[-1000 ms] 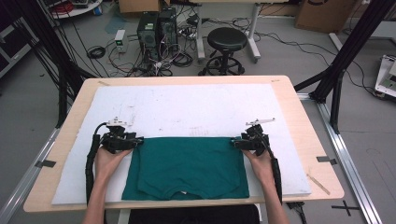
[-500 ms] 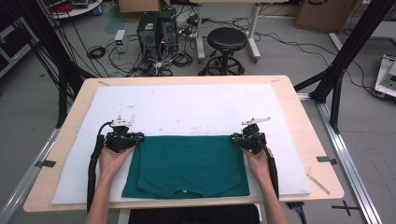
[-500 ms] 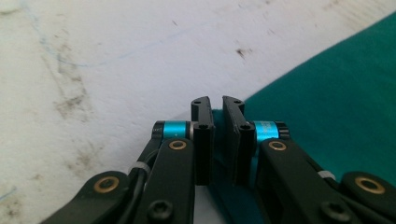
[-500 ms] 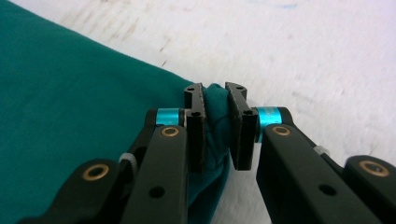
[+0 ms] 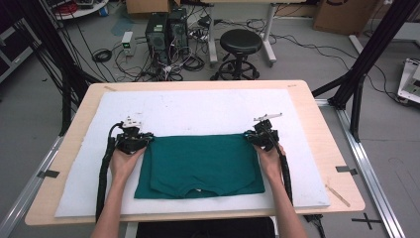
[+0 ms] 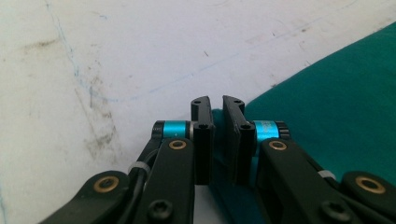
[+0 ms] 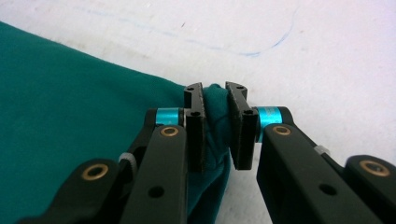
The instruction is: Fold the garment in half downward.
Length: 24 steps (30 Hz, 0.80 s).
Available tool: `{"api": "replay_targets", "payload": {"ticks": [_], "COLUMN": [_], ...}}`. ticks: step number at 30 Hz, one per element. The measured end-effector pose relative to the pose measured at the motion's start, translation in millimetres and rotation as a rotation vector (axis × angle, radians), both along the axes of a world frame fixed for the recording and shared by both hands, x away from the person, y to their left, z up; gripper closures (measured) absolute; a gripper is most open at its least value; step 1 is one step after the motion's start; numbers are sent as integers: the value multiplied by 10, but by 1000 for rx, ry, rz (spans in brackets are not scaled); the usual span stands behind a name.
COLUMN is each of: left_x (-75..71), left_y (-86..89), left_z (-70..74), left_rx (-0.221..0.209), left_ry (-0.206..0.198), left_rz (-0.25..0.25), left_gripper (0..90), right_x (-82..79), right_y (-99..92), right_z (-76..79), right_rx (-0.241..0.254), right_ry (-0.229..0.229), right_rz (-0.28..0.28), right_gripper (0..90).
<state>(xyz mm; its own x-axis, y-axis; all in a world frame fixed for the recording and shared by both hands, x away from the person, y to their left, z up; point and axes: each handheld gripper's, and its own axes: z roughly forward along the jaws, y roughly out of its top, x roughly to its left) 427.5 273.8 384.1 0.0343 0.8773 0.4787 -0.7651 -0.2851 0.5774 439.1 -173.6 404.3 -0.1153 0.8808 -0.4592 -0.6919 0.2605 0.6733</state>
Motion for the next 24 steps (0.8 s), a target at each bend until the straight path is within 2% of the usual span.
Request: {"api": "replay_targets", "payload": {"ticks": [4,8,10,11,14,16,20,22,24], "left_x": [22,66,78,68,6,-50,-164,-203,-227], "left_y": [-20,-37,-34,-32,-5,14,-16,-43,-62], "left_z": [87,128,124,118,86,50,-73,-147,-229], "left_rx": [-11,-7,-9,-16,-32,-33,-28,-14,0], "left_ry": [-13,2,2,2,-12,-20,-58,-75,-88], "left_rz": [-15,1,14,21,8,-2,11,23,12], "left_gripper": [826,822,784,737,561,494,423,399,393], "right_x": [-11,23,45,43,10,-21,-71,-96,-118], "right_y": [-25,-18,-6,-2,9,9,14,7,-7], "right_z": [60,102,100,91,59,18,-97,-176,-246], "right_rx": [24,30,33,38,37,30,27,20,15], "right_ry": [-9,5,11,12,0,-7,-38,-60,-76], "right_rz": [3,-11,-19,-21,-36,-23,-8,7,18], "right_gripper": [799,792,757,725,522,452,308,278,268]}}
